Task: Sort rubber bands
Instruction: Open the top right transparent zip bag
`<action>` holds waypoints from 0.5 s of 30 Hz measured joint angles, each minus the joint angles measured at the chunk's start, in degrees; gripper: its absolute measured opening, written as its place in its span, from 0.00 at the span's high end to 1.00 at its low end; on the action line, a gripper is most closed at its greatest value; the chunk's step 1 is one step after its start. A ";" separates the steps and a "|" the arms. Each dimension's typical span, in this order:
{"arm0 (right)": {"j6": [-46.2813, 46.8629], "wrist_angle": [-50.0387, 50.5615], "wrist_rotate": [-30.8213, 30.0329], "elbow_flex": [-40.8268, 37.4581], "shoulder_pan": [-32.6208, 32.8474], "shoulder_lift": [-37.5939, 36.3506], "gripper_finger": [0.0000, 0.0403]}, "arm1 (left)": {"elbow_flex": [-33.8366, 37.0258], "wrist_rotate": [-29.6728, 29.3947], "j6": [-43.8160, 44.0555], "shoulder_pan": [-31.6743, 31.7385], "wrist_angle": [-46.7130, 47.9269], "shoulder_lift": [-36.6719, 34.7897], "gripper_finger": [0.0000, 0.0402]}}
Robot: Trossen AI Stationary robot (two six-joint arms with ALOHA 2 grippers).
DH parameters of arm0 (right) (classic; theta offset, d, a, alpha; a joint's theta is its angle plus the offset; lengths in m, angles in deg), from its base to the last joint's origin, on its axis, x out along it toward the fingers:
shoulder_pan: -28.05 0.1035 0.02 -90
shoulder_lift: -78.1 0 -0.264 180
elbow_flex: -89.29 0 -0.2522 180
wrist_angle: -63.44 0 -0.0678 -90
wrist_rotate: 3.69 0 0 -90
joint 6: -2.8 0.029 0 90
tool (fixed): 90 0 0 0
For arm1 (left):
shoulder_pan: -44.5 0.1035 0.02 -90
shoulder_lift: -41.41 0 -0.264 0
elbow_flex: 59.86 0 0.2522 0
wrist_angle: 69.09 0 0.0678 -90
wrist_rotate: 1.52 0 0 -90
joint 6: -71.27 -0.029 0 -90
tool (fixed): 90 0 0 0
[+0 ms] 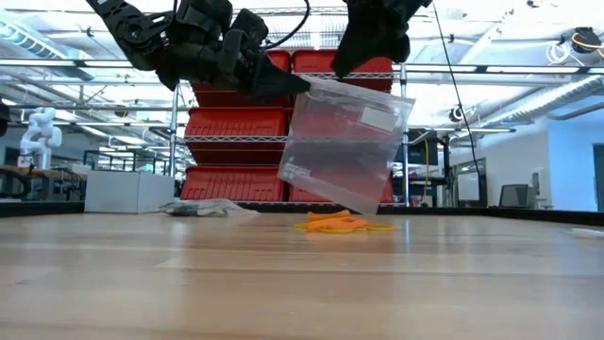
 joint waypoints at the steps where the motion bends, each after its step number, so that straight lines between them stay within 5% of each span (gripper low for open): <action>1: -0.27 -0.21 1.15 0.00 -0.36 0.01 0.73 | 0.00 0.00 0.00 0.00 0.02 0.00 1.00; 15: -2.86 -1.96 5.50 0.00 -4.76 0.44 0.69 | 0.00 0.00 -0.04 0.00 -0.26 0.00 1.00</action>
